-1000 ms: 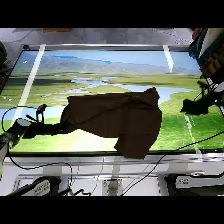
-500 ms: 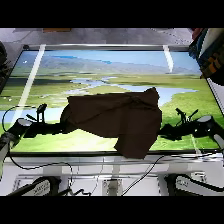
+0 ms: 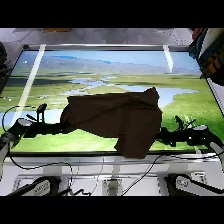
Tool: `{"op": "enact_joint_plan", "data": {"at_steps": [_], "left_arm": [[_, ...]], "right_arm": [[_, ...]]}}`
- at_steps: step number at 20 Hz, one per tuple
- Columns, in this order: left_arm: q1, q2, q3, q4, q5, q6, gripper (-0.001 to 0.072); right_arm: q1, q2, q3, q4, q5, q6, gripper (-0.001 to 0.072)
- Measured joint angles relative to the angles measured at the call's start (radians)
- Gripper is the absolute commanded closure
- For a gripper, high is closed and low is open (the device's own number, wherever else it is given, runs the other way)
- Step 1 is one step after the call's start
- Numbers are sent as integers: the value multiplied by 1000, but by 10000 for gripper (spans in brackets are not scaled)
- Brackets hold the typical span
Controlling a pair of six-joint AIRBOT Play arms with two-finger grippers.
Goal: Fold the clothes and pants, and hang the long-sleeved shirts on hangers.
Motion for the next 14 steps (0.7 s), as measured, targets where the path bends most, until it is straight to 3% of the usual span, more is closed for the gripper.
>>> {"op": "enact_joint_plan", "data": {"at_steps": [1, 7, 14], "left_arm": [[0, 0, 0, 0, 0, 0, 689], [0, 35, 48, -57, -19, 0, 690], [14, 300, 294, -98, -49, 0, 690]], "right_arm": [[0, 1, -2, 42, -15, -30, 697], [0, 48, 62, 213, 3, -154, 698], [0, 311, 427, 163, 93, -168, 699]]}}
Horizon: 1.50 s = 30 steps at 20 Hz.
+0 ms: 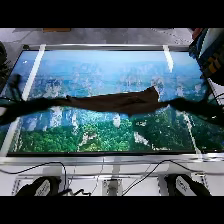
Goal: Fold the clothes and pants, and hang the long-sleeved shirts on hangers.
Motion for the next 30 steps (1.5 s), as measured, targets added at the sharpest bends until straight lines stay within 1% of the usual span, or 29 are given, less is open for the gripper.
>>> {"op": "enact_joint_plan", "data": {"at_steps": [2, 4, 9, 12, 14, 17, 19, 21, 24, 25, 26, 28, 30], "left_arm": [[18, 112, 55, -1, 45, 0, 690], [29, 237, 86, -5, 120, 0, 690], [40, 550, 115, 5, 430, 0, 690], [42, 693, 119, 45, 590, 0, 690], [42, 751, 120, 70, 631, 0, 690], [42, 779, 119, 89, 609, 0, 692], [42, 749, 117, 95, 530, -5, 692], [42, 671, 111, 100, 415, -33, 692], [41, 465, 103, 99, 216, -62, 691], [39, 382, 101, 99, 173, -66, 691], [36, 290, 100, 98, 145, -67, 691], [24, 110, 99, 90, 132, -45, 691], [-5, -76, 99, 70, 169, -4, 690]], "right_arm": [[0, 98, 128, -68, 6, 32, 699], [0, 199, 244, -120, -1, 69, 699], [0, 424, 448, -172, -68, 111, 698], [0, 523, 528, -187, -105, 126, 699], [0, 561, 563, -197, -130, 147, 699], [0, 574, 587, -227, -151, 189, 699], [0, 547, 589, -251, -159, 239, 699], [0, 483, 578, -266, -152, 294, 698], [0, 325, 543, -261, -98, 352, 698], [1, 256, 525, -251, -78, 363, 698], [3, 187, 507, -238, -69, 372, 698], [21, 34, 473, -234, -51, 383, 698], [61, -125, 447, -231, -64, 388, 698]]}}
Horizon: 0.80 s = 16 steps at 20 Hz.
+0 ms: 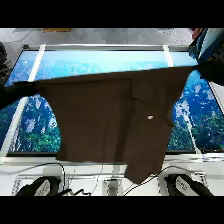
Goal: Fold the clothes and pants, and hang the long-sleeved shirts on hangers.
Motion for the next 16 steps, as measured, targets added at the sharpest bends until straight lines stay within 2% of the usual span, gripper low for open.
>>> {"op": "enact_joint_plan", "data": {"at_steps": [2, 4, 7, 10, 12, 16], "left_arm": [[-42, -153, 0, -29, 83, 47, 690], [-93, -264, 1, -54, 223, 74, 690], [-167, -350, 1, -74, 471, 96, 691], [-205, -377, 2, -78, 633, 105, 691], [-212, -381, 2, -79, 631, 109, 692], [-185, -372, 2, -67, 408, 95, 692]], "right_arm": [[60, -159, -14, 0, -66, 2, 698], [122, -284, -21, 2, -169, 1, 698], [206, -420, -26, 6, -376, -3, 698], [254, -476, -27, -13, -506, -5, 698], [266, -491, -27, -49, -527, -5, 698], [277, -504, -28, -169, -425, -6, 698]]}}
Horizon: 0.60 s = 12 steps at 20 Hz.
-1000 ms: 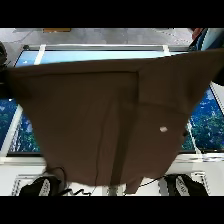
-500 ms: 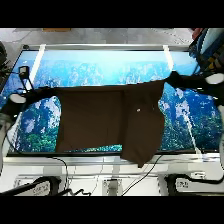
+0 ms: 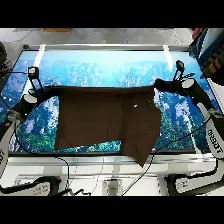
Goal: Fold the clothes and pants, and hang the long-sleeved shirts on hangers.
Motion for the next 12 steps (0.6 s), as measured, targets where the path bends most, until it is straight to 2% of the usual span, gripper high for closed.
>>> {"op": "enact_joint_plan", "data": {"at_steps": [6, 9, 12], "left_arm": [[142, 59, 0, 188, -345, -191, 693], [195, 63, 0, 256, -544, -232, 691], [200, 38, -1, 283, -669, -244, 692]], "right_arm": [[5, -4, 0, -152, 182, 0, 698], [5, -4, 0, -179, 220, 3, 698], [5, -4, 0, -199, 278, 16, 698]]}}
